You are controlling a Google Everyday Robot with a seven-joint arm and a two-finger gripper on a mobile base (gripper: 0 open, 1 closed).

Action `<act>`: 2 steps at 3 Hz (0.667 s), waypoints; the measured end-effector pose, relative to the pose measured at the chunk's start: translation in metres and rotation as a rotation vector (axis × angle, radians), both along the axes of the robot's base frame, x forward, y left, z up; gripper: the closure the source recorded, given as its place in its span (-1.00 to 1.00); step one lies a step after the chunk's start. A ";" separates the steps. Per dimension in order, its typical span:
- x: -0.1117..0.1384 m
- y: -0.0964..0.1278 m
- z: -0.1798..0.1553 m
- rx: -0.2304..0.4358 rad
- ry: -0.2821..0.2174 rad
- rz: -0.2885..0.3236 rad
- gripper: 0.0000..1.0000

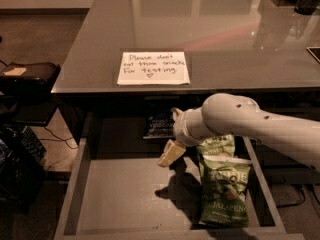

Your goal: Pick blue chip bag from top drawer and place on counter

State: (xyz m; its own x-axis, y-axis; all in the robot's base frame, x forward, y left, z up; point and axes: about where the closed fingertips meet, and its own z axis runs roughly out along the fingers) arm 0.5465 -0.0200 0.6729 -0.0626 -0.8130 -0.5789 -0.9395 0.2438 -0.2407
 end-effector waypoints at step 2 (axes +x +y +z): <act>0.037 0.007 0.002 0.048 -0.147 -0.007 -1.00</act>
Offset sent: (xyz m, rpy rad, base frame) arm 0.0615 0.0099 0.0071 0.0825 -0.2277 -0.0209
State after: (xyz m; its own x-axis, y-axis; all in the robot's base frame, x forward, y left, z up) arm 0.5836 -0.0128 0.6751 0.0202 -0.7841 -0.6202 -0.8935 0.2642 -0.3631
